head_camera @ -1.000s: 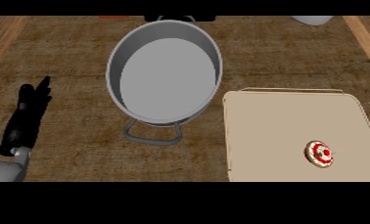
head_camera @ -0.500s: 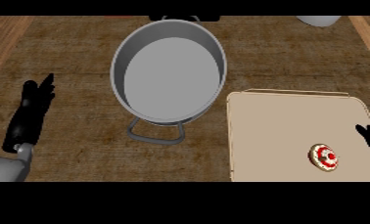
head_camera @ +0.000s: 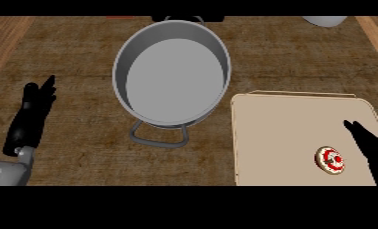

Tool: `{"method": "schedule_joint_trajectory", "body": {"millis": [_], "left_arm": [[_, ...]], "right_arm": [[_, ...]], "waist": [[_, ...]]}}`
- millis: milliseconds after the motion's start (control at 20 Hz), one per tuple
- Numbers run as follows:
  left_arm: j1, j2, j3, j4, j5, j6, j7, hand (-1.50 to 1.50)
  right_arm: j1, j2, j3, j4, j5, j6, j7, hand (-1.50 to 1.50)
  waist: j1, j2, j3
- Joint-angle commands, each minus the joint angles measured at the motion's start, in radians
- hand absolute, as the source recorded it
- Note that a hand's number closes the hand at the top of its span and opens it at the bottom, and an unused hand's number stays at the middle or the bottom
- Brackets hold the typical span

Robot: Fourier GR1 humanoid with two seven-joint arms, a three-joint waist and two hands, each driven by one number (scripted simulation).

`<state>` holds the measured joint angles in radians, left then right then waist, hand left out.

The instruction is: Pick the cupcake from the tray and place it in the pot

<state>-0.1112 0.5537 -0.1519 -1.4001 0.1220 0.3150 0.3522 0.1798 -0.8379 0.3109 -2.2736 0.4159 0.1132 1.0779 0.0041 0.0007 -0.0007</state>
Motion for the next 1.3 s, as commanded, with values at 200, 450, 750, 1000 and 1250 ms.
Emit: {"method": "schedule_joint_trajectory", "body": {"millis": [200, 450, 750, 1000, 1250], "left_arm": [[-0.052, -0.012, 0.055, -0.003, -0.05, -0.03, 0.049, 0.0], [0.002, -0.056, 0.065, -0.007, -0.082, -0.06, 0.028, 0.0], [0.013, -0.083, 0.084, -0.042, -0.117, -0.049, 0.037, 0.0], [0.037, -0.101, 0.112, -0.038, -0.126, -0.091, 0.022, 0.0], [0.04, -0.118, 0.143, -0.056, -0.147, -0.132, 0.028, 0.0]], "right_arm": [[-0.051, 0.093, -0.042, 0.117, 0.008, 0.093, -0.005, -1.5], [-0.079, 0.191, -0.004, 0.178, 0.131, 0.09, -0.036, -1.5], [-0.063, 0.233, 0.013, 0.203, 0.19, 0.142, 0.0, -1.5], [-0.078, 0.299, -0.011, 0.383, 0.233, 0.113, -0.113, -1.5], [-0.089, 0.29, -0.105, 0.389, 0.195, 0.202, -0.166, -1.5]], "waist": [[-0.004, -0.001, 0.001], [-0.003, -0.001, 0.001], [-0.004, -0.002, 0.001], [-0.004, -0.001, 0.001], [-0.005, -0.001, 0.001]]}}
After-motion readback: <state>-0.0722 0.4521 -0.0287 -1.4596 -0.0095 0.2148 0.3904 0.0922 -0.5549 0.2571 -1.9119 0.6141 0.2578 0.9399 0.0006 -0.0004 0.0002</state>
